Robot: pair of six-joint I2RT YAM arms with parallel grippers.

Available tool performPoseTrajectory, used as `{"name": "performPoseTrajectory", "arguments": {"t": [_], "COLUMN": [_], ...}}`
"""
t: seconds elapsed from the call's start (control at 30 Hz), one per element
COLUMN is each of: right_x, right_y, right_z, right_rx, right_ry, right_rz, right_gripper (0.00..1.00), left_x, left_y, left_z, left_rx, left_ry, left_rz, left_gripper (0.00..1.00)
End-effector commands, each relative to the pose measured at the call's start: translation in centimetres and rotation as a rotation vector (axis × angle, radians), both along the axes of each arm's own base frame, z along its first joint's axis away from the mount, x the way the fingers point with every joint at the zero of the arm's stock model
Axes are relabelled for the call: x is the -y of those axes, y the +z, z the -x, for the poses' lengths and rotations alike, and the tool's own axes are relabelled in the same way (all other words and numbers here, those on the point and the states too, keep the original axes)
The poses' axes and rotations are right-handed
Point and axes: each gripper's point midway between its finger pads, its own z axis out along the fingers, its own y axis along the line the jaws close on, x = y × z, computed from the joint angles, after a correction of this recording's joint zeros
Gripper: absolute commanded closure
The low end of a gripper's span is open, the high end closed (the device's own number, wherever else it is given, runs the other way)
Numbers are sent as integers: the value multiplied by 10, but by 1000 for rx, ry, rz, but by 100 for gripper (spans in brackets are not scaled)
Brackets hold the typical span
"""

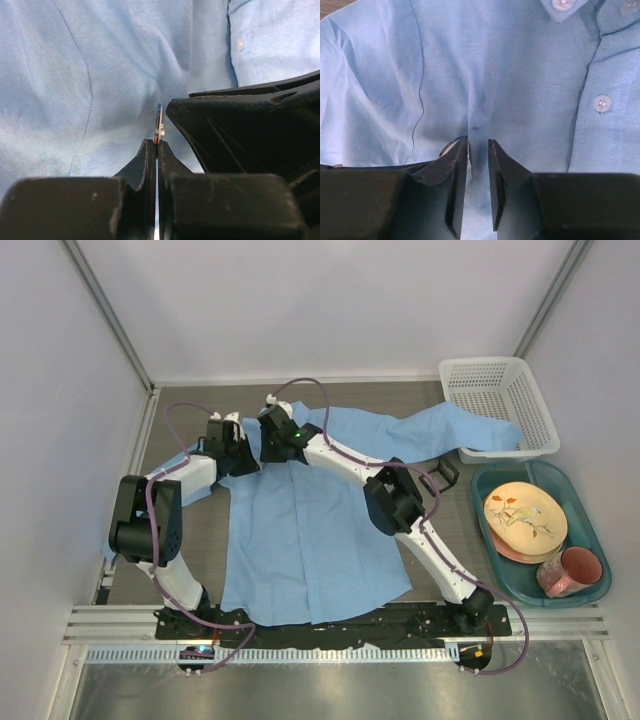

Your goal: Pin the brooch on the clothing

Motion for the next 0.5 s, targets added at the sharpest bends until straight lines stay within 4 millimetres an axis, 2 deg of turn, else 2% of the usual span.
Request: {"name": "performPoseTrajectory", "arguments": {"t": [0.0, 0.2, 0.3, 0.37, 0.47], "right_x": [3, 4, 3, 1, -3], "right_y": [53, 58, 60, 57, 56], "right_z": [-6, -11, -14, -14, -10], "right_rx": [53, 63, 66, 60, 45], "right_ry": [-9, -15, -15, -3, 15], "right_rz": [-66, -76, -85, -93, -108], "right_gripper": [68, 70, 82, 86, 88], "left_x": [0, 1, 2, 2, 3], "left_y": [10, 10, 9, 9, 10], "left_z": [-12, -11, -11, -11, -11], "left_rx": [36, 35, 35, 35, 36], "left_ry": [4, -2, -8, -8, -11], "left_rz": [-10, -9, -8, -8, -8], "left_gripper": [100, 100, 100, 100, 100]}}
